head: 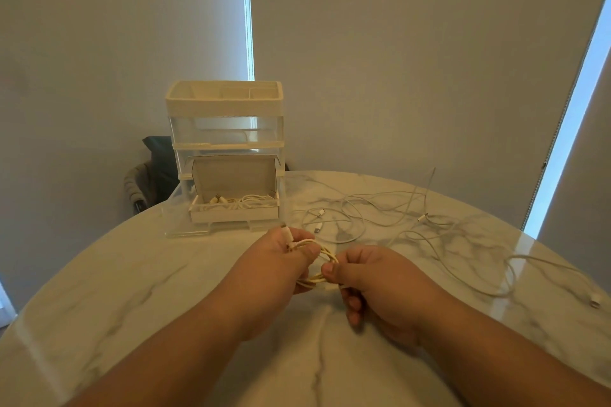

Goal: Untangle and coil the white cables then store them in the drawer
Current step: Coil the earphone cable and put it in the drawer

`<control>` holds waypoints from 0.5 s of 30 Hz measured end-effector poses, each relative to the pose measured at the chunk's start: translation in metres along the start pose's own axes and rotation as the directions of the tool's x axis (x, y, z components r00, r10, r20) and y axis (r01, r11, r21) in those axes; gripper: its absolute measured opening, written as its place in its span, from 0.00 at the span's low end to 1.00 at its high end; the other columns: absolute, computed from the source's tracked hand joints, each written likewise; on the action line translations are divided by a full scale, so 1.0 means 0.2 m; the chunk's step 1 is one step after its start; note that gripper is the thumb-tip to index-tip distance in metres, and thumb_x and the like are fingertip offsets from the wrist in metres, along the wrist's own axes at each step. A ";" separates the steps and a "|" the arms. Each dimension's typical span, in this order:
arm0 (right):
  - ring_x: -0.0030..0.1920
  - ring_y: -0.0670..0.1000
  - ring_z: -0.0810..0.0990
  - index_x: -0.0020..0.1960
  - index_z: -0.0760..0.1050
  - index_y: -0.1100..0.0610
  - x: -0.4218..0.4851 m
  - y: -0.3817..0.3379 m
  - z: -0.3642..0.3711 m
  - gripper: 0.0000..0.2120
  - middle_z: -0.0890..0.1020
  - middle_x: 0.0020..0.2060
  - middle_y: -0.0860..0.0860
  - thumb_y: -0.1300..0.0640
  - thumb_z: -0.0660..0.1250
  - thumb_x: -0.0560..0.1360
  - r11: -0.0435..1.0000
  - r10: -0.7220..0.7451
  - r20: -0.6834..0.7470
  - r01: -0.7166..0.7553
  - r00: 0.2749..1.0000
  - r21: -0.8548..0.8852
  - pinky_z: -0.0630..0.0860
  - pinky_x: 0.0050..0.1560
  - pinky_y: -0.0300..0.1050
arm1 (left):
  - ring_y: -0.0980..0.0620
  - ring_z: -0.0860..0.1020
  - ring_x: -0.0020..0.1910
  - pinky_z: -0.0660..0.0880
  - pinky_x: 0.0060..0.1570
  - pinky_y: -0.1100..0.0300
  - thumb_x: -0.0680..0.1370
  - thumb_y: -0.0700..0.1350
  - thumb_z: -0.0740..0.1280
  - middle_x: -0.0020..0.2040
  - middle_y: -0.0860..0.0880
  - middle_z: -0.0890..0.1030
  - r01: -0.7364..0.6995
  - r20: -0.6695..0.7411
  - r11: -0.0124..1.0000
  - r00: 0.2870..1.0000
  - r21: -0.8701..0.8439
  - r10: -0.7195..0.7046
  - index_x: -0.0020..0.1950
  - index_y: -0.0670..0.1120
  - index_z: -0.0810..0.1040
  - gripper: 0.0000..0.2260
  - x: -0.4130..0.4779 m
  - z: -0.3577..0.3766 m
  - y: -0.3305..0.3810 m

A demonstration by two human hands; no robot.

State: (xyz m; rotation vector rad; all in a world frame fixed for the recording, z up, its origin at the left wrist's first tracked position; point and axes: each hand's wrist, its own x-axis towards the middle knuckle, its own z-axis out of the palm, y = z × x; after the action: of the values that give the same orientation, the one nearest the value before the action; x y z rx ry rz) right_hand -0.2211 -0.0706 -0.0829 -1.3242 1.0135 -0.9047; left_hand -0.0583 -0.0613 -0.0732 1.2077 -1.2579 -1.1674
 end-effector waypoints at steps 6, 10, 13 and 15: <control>0.25 0.49 0.67 0.43 0.78 0.61 -0.01 -0.02 0.02 0.05 0.70 0.26 0.53 0.61 0.70 0.77 0.993 0.055 -0.033 -0.051 0.998 0.102 0.67 0.24 0.42 | 0.51 0.73 0.36 0.82 0.45 0.50 0.81 0.38 0.63 0.35 0.47 0.75 0.020 -0.013 0.998 1.000 -0.065 -0.021 0.52 0.42 0.81 0.06 0.00 0.02 0.00; 0.25 0.49 0.70 0.45 0.77 0.62 -0.02 -0.04 0.05 0.09 0.72 0.28 0.54 0.56 0.68 0.79 0.961 0.081 -0.024 -0.072 0.996 0.266 0.73 0.25 0.43 | 0.54 0.74 0.32 0.82 0.43 0.52 0.81 0.40 0.64 0.32 0.48 0.74 0.007 -0.088 0.994 0.996 -0.109 -0.017 0.47 0.42 0.80 0.07 0.00 0.03 0.00; 0.28 0.51 0.73 0.46 0.78 0.64 -0.02 -0.05 0.05 0.10 0.74 0.31 0.56 0.57 0.67 0.75 0.907 0.082 0.030 -0.087 0.996 0.412 0.77 0.32 0.48 | 0.54 0.77 0.32 0.81 0.43 0.53 0.81 0.42 0.64 0.30 0.48 0.76 -0.015 -0.104 0.985 0.995 -0.172 -0.003 0.50 0.41 0.81 0.08 0.00 0.03 0.01; 0.29 0.52 0.74 0.46 0.81 0.67 -0.03 -0.06 0.05 0.11 0.75 0.32 0.58 0.62 0.64 0.71 0.873 0.047 0.080 -0.080 0.996 0.482 0.80 0.35 0.49 | 0.52 0.77 0.33 0.82 0.44 0.53 0.81 0.42 0.64 0.31 0.47 0.74 -0.027 -0.131 0.982 0.991 -0.189 0.002 0.49 0.41 0.81 0.08 0.00 0.02 0.02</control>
State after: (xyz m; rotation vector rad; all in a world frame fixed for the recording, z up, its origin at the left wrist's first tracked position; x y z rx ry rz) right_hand -0.2133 -0.0628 -0.0716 -0.8826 0.7085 -0.9802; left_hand -0.0621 -0.0619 -0.0700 1.1116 -1.0315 -1.1518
